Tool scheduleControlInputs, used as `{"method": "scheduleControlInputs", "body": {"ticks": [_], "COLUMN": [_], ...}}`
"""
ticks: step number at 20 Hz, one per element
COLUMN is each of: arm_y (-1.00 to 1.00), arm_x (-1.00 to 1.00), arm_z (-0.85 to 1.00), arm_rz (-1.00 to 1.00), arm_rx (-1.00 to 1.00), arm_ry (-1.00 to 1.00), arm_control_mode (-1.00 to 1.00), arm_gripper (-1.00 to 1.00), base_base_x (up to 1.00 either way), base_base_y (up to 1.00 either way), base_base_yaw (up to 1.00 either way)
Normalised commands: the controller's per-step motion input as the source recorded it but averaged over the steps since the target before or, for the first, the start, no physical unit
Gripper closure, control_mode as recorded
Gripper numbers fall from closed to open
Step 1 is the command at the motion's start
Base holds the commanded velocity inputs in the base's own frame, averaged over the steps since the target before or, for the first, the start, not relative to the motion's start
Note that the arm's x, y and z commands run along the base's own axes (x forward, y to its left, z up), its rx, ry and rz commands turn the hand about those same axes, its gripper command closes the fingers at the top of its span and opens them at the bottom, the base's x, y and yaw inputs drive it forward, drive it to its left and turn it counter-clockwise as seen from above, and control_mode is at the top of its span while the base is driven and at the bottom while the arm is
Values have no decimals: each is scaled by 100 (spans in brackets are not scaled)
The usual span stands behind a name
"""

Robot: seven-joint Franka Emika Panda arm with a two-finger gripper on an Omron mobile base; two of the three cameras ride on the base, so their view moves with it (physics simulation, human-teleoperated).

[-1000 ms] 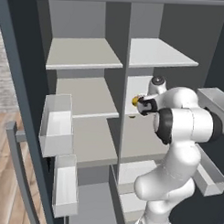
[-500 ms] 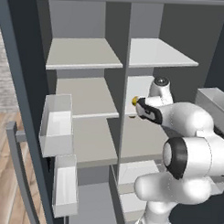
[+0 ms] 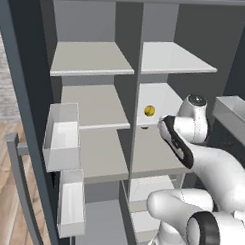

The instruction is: Take the lemons from the fridge shelf and place them in the freezer drawer to begin freezing them.

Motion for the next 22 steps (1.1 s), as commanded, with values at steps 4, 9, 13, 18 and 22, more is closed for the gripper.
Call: {"method": "scheduleControlInputs", "body": {"ticks": [4,9,13,18,22], "arm_y": [6,11,16,2,0], "arm_x": [-69,-32,0,-22,-32], "arm_z": [0,-15,-19,-22,-9], "arm_rz": [0,0,1,1,4], "arm_rx": [1,-1,-3,0,0], "arm_ry": [1,3,9,7,1], "arm_control_mode": [-100,-100,-100,-100,100], "arm_gripper": [100,100,100,100,100], "base_base_x": [0,0,0,0,-44], "base_base_y": [0,0,0,0,0], "base_base_yaw": [0,0,0,0,5]}}
